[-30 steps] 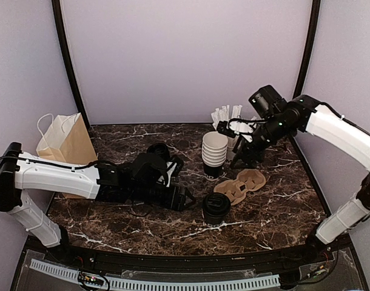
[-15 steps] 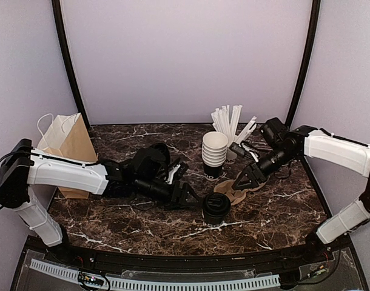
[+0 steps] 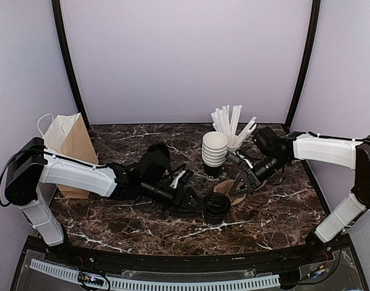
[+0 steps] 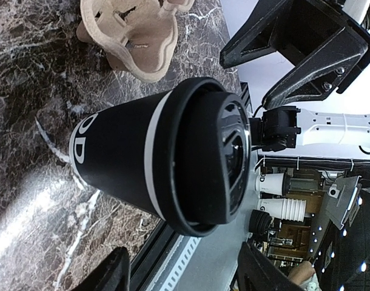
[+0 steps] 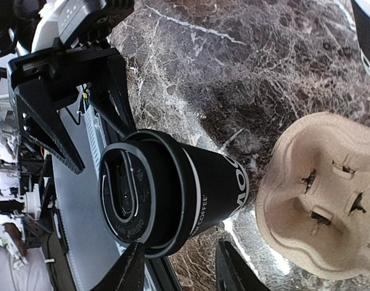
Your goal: Pack the takeout coffee
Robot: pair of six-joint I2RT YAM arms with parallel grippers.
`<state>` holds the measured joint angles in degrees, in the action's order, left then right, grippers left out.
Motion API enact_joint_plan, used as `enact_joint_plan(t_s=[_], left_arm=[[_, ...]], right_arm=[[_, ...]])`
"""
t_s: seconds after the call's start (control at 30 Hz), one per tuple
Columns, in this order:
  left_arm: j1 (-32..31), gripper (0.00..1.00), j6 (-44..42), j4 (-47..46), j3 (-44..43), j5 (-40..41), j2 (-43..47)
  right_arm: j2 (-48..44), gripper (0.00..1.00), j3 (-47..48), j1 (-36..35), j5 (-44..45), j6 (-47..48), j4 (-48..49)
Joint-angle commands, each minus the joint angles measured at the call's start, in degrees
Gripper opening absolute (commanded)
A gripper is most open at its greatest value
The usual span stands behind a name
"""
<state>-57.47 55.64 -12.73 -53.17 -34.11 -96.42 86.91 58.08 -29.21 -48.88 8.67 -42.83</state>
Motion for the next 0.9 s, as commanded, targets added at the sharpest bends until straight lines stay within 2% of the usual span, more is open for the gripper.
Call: enact_joint_plan(t_s=[0.0, 0.23, 0.87], left_arm=[[0.2, 0.62, 0.5, -2.7, 0.2, -2.7, -1.6], [0.3, 0.58, 0.8, -4.4, 0.1, -3.1, -3.0], [1.5, 0.55, 3.0, -4.9, 0.5, -5.3, -7.7]], right_arm=[[0.9, 0.4, -0.9, 0.1, -1.8, 0.0, 0.6], [2.5, 0.35, -0.8, 0.0, -2.1, -0.8, 1.5], [5.9, 0.36, -1.5, -1.3, -2.2, 0.2, 1.3]])
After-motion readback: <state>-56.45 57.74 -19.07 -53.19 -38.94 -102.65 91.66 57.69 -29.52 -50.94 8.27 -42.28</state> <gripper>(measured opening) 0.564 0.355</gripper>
